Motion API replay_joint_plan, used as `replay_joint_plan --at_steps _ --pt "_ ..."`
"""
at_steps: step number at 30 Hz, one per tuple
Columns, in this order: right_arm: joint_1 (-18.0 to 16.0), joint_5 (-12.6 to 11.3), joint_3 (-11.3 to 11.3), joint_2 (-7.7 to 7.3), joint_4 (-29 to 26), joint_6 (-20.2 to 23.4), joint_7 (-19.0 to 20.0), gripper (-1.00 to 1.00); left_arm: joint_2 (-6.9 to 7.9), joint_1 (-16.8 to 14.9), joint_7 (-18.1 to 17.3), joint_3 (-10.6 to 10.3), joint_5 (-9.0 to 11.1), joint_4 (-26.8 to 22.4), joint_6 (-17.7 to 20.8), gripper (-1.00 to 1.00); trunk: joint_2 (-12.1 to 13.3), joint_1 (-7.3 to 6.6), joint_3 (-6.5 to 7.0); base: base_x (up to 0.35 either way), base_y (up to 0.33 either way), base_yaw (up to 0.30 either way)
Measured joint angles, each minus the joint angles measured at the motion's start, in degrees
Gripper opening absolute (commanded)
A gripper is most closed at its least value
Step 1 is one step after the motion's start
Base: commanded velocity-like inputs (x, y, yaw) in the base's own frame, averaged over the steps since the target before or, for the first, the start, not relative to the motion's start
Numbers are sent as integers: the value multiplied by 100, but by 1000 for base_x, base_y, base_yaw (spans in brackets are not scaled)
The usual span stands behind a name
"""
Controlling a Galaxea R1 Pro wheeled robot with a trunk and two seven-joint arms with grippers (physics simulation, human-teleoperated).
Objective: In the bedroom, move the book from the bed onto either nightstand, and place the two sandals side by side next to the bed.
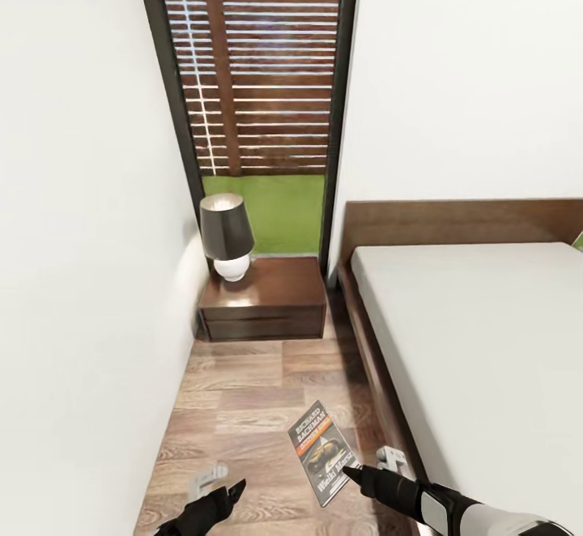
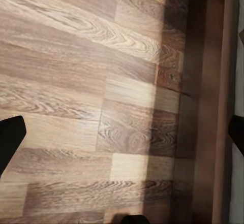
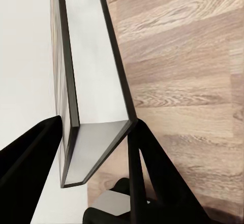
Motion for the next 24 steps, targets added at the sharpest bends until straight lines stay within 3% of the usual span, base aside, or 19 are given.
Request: replay_joint_plan --at_steps 17,24 --pt "0 4 7 0 0 1 4 -100 0 0 0 0 0 0 0 100 0 0 0 331 0 3" --pt "-1 5 6 1 1 1 3 -100 0 1 -1 1 0 -1 0 100 0 0 8 321 0 190"
